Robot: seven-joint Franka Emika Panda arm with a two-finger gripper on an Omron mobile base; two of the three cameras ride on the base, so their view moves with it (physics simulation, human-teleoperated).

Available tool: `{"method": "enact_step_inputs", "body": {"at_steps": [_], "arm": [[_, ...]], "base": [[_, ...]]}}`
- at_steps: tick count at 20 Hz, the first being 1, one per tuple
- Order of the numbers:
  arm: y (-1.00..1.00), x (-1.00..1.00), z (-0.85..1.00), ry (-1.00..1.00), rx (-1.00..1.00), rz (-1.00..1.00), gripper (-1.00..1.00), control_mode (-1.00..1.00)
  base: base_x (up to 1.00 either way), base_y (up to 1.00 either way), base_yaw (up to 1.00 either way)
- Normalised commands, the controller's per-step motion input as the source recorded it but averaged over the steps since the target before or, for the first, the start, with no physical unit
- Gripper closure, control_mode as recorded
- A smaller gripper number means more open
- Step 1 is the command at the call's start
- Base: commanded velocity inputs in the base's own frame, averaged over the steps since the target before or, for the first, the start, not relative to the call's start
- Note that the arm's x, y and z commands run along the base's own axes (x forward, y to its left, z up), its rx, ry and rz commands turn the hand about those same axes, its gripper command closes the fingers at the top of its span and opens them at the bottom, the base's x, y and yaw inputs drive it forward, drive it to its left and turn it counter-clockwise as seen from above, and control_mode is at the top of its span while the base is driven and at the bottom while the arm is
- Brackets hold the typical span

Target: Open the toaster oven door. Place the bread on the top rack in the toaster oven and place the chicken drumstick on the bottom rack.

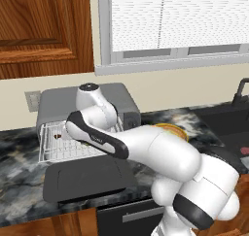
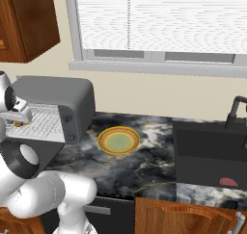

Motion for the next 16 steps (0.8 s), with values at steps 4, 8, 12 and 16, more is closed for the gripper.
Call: {"method": "enact_step_inputs", "body": {"at_steps": [4, 8, 12, 16], "arm": [[0.02, -0.18, -0.24, 0.02, -0.09, 0.01, -1.0, -1.0], [0.0, -0.36, -0.02, -0.02, -0.06, 0.0, -1.0, -1.0], [-0.06, -0.43, 0.06, -0.03, -0.01, 0.0, -1.0, -1.0], [-0.02, -0.61, 0.06, -0.05, 0.0, -0.02, -1.0, -1.0]], "base": [[0.0, 0.0, 0.0], [0.0, 0.0, 0.0], [0.0, 0.0, 0.0], [0.0, 0.0, 0.0]]}}
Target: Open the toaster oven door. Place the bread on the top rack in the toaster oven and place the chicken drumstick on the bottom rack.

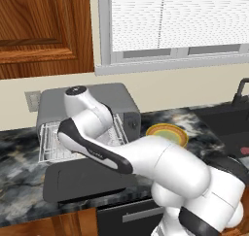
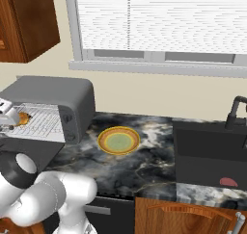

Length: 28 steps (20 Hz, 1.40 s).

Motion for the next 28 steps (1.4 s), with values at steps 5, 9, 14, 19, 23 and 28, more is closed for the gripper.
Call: {"method": "enact_step_inputs", "body": {"at_steps": [5, 9, 14, 19, 23, 28], "arm": [[-0.2, -0.56, -0.14, -0.16, 0.0, -0.07, -1.0, -1.0], [-0.31, -0.33, -0.33, -0.06, 0.05, -0.14, -1.0, -1.0], [-0.35, -0.09, -0.35, 0.01, 0.16, -0.13, -1.0, -1.0], [-0.09, 0.05, -0.25, 0.0, 0.14, -0.02, -1.0, -1.0], [0.0, 0.19, -0.06, 0.0, 0.01, 0.0, -1.0, -1.0], [0.01, 0.21, -0.03, 0.03, -0.04, 0.0, -1.0, -1.0]], "base": [[0.0, 0.0, 0.0], [0.0, 0.0, 0.0], [0.0, 0.0, 0.0], [0.0, 0.0, 0.0], [0.0, 0.0, 0.0], [0.0, 0.0, 0.0]]}}
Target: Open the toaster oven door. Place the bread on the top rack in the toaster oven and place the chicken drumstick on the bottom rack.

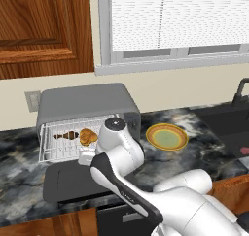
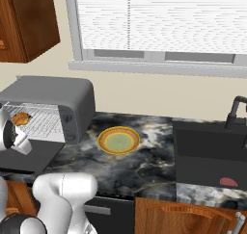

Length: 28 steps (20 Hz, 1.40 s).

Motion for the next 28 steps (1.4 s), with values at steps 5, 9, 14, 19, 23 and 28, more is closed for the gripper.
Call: {"method": "enact_step_inputs", "body": {"at_steps": [5, 9, 14, 19, 23, 28], "arm": [[0.05, 0.25, 0.0, 0.01, -0.01, -0.01, -1.0, -1.0], [0.06, 0.28, -0.01, 0.04, 0.0, -0.05, -1.0, -1.0], [0.06, 0.28, 0.0, 0.01, 0.0, -0.08, -1.0, -1.0], [0.09, 0.26, 0.0, 0.0, 0.0, -0.1, -1.0, -1.0], [0.01, 0.34, 0.0, 0.03, -0.01, -0.13, -1.0, -1.0], [0.0, 0.39, 0.0, 0.08, 0.0, -0.09, -1.0, -1.0]], "base": [[0.0, 0.0, 0.0], [0.0, 0.0, 0.0], [0.0, 0.0, 0.0], [0.0, 0.0, 0.0], [0.0, 0.0, 0.0], [0.0, 0.0, 0.0]]}}
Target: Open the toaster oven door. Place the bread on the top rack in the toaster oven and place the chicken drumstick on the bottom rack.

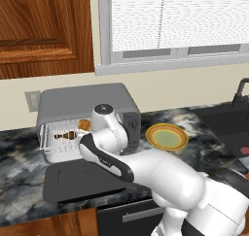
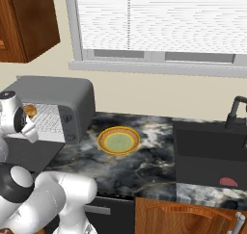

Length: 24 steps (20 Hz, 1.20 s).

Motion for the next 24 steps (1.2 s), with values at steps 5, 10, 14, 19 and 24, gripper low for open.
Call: {"method": "enact_step_inputs", "body": {"at_steps": [5, 10, 14, 19, 24], "arm": [[0.05, 0.27, 0.0, 0.1, 0.0, -0.08, -1.0, -1.0], [0.16, 0.28, -0.02, 0.08, 0.0, -0.1, -1.0, -1.0], [0.14, 0.23, -0.03, 0.11, 0.0, -0.11, -1.0, -1.0], [0.16, 0.12, -0.08, 0.14, 0.0, -0.1, -1.0, -1.0], [0.16, 0.08, -0.1, 0.15, 0.0, -0.09, -1.0, -1.0]], "base": [[0.0, 0.0, 0.0], [0.0, 0.0, 0.0], [0.0, 0.0, 0.0], [0.0, 0.0, 0.0], [0.0, 0.0, 0.0]]}}
